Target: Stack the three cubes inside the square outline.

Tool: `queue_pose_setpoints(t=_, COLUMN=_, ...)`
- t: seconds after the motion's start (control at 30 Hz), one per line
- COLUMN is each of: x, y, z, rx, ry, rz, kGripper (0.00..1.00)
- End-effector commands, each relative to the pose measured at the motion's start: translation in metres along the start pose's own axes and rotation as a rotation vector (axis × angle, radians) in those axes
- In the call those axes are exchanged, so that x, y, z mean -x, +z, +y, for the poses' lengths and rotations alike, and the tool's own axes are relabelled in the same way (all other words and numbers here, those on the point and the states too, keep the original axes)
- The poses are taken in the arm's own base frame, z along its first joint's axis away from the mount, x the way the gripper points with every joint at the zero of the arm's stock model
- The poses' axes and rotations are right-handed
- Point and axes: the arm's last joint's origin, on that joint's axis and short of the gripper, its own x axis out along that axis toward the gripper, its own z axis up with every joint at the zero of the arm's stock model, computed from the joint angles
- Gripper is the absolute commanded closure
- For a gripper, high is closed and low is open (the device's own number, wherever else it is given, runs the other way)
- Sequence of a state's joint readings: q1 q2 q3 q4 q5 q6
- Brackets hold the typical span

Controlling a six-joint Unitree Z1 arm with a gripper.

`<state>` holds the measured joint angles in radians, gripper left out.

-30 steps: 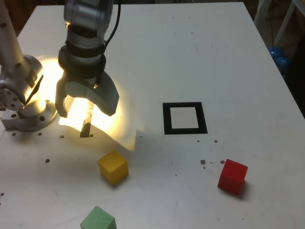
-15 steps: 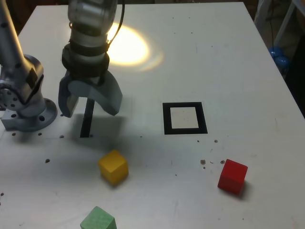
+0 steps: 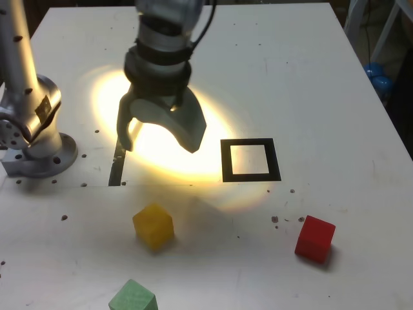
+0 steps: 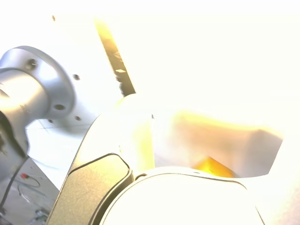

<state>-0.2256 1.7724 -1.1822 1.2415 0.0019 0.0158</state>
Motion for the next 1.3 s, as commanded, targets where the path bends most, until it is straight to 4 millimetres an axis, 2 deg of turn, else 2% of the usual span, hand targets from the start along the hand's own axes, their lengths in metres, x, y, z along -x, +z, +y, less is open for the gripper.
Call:
queue_pose_setpoints(t=0.0, x=0.005, y=0.011, z=-0.006, rx=-0.026, ry=0.007, rz=0.009, kGripper=0.01)
queue_pose_setpoints(t=0.37, x=0.037, y=0.071, z=-0.038, rx=-0.115, ry=0.021, rz=-0.008, kGripper=0.01)
queue_pose_setpoints(t=0.7, x=0.055, y=0.115, z=-0.059, rx=-0.168, ry=0.035, rz=-0.047, kGripper=0.01)
queue_pose_setpoints(t=1.0, x=0.058, y=0.151, z=-0.074, rx=-0.207, ry=0.043, rz=-0.082, kGripper=0.01)
queue_pose_setpoints(t=1.27, x=0.051, y=0.179, z=-0.084, rx=-0.227, ry=0.043, rz=-0.096, kGripper=0.02)
